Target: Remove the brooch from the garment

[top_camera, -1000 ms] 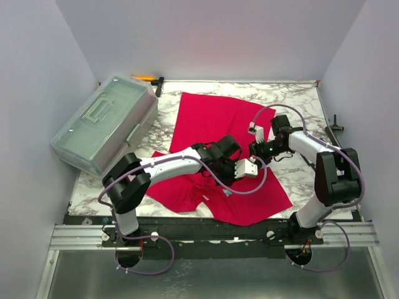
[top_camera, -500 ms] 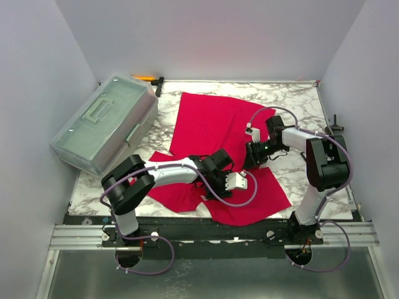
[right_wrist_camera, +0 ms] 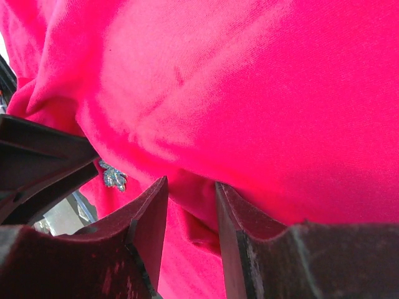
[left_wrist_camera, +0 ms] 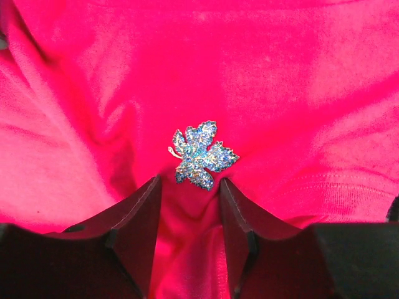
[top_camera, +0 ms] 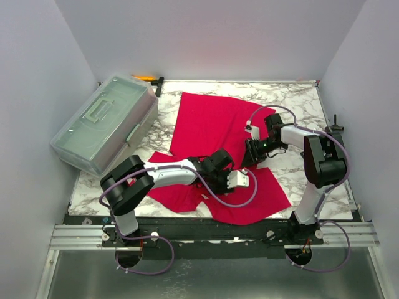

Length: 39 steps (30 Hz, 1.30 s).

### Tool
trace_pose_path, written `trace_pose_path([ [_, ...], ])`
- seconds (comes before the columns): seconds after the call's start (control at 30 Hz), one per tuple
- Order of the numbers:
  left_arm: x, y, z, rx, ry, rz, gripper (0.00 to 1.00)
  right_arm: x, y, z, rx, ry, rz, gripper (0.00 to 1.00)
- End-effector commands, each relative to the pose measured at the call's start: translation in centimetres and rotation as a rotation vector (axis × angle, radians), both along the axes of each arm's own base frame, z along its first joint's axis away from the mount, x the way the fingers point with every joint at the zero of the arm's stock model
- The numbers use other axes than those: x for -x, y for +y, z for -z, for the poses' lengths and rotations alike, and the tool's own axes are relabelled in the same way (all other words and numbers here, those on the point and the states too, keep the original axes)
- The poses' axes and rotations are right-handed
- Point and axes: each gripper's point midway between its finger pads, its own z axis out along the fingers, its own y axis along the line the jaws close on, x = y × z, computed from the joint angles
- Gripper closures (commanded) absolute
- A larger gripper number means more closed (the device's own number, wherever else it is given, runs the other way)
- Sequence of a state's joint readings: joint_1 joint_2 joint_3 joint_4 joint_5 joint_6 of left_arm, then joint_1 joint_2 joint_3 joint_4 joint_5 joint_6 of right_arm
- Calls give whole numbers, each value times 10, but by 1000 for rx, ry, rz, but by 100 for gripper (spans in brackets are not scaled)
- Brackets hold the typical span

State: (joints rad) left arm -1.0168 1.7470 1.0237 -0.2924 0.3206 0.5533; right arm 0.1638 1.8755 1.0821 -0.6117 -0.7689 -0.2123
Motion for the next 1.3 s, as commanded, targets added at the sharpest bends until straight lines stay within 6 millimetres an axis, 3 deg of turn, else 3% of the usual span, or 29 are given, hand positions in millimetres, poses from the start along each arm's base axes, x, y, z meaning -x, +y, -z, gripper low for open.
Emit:
trace_pose_path([
  [0.0, -13, -19, -20, 72, -79, -12, 57, -13, -15, 32, 120, -66, -6, 59],
  [0.23, 11, -31, -47, 120, 61, 34, 53, -16, -16, 35, 133, -73, 5, 59],
  [0.37, 13, -41, -58, 148, 109, 4, 51, -17, -19, 39, 151, -75, 9, 59],
  [0.83, 5, -25, -9, -2, -66, -89, 51, -20, -23, 45, 182, -79, 11, 60],
  [1.27, 9, -16, 6, -51, -175, -52, 50, -21, -23, 46, 182, -78, 10, 59],
])
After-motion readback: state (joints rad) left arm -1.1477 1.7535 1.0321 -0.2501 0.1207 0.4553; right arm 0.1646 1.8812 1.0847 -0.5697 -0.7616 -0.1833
